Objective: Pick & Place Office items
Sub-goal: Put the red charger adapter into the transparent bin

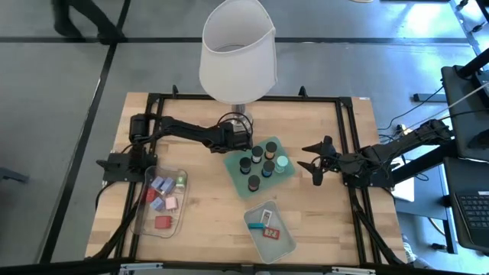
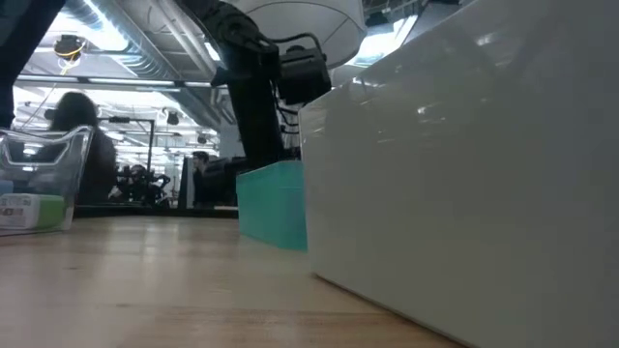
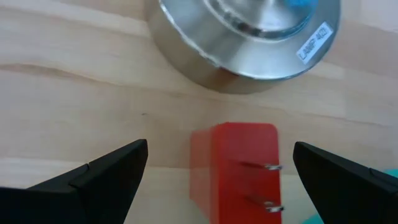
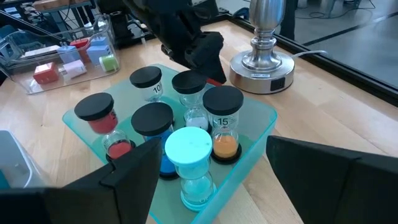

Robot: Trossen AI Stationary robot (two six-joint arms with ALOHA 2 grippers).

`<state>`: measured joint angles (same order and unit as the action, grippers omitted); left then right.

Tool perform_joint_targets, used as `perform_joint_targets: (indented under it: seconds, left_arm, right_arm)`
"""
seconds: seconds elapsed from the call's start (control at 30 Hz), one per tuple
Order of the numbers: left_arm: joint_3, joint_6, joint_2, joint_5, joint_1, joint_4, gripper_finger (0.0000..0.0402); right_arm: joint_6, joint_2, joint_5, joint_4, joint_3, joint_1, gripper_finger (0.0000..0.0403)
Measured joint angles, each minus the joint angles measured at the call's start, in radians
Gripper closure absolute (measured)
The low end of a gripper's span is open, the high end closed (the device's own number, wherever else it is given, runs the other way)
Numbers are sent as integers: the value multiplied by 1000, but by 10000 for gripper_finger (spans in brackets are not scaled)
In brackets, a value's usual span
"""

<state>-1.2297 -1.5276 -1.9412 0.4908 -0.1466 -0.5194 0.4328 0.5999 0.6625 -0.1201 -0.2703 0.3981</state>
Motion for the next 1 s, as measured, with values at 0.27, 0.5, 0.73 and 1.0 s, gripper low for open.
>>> perform_joint_targets:
  seconds: [0.27,0.5,0.73,1.0]
  left_arm:
    - [0,-6,-4,6,0,-12,16]
    - [0,-4,-4,12,0,-15,75]
    - [0,45,-4,14,0,-15,149]
    - [0,49,-4,15,1,-18,235]
  right_arm:
    - [0,0,0,0,0,0,112]
    - [0,0,0,0,0,0,112]
    - [0,0,0,0,0,0,112]
    - [0,0,0,0,0,0,112]
